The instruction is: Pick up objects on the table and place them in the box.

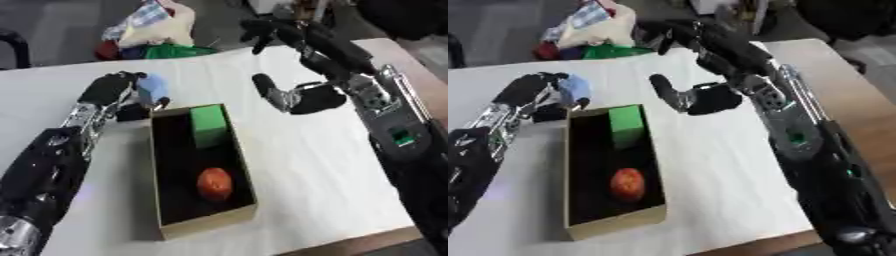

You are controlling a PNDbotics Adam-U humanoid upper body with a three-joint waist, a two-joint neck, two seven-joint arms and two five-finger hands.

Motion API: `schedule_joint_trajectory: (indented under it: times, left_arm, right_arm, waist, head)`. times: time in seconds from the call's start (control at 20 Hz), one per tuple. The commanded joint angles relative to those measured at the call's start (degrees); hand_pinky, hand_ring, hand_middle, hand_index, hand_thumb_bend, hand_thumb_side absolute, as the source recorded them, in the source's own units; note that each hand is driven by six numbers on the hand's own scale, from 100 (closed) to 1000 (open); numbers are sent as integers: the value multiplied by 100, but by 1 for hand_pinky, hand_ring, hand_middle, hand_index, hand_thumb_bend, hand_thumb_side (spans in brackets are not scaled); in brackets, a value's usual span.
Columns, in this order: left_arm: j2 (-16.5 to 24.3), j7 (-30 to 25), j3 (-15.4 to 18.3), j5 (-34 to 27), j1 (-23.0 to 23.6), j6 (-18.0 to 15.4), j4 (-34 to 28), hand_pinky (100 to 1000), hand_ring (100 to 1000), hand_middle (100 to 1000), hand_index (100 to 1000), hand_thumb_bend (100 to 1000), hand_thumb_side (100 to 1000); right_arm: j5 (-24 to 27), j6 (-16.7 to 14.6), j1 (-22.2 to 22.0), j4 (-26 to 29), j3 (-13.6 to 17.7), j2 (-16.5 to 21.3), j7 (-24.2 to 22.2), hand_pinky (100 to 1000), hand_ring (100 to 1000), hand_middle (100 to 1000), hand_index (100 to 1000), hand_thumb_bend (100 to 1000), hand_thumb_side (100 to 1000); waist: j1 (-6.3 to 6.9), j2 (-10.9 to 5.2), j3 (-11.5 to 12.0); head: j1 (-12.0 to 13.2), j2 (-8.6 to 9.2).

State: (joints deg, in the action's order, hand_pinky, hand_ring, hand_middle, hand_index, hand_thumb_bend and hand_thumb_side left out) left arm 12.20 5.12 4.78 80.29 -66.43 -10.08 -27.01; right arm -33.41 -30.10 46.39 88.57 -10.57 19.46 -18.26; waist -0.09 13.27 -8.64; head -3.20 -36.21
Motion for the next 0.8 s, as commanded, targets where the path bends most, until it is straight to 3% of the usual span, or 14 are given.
schedule_joint_trajectory:
  times: [0.05,0.25,0.35,0.45,0.5,0.8]
  left_arm:
    - [133,2,-21,10,-80,-6,-90,666,576,601,924,395,1000]
    - [133,57,-12,-69,-61,-35,-75,642,528,533,886,272,894]
    - [137,160,-4,-148,-59,-61,-104,622,500,485,854,189,780]
    - [144,300,7,-248,-58,-79,-139,613,484,465,839,153,727]
    - [148,370,11,-304,-57,-89,-152,599,464,438,820,115,648]
    - [168,702,-14,-590,-43,-178,-186,578,426,383,792,100,484]
  right_arm:
    - [14,-10,103,23,77,115,20,808,685,790,1000,100,677]
    - [15,-11,96,18,85,116,29,808,685,790,1000,100,677]
    - [14,-10,91,16,91,114,34,808,685,790,1000,100,676]
    - [12,-11,85,12,94,112,36,808,685,790,1000,100,675]
    - [11,-12,82,10,94,111,36,808,686,790,1000,100,674]
    - [-2,-13,65,-3,96,103,37,808,687,792,1000,100,670]
  waist:
    - [-13,-89,-19]
    - [-19,-92,-24]
    - [-19,-98,-32]
    - [-19,-109,-41]
    - [-19,-117,-42]
    - [-28,-178,-34]
  head:
    - [-19,0]
    - [-32,-5]
    - [-37,-14]
    - [-42,-18]
    - [-44,-17]
    - [-56,-22]
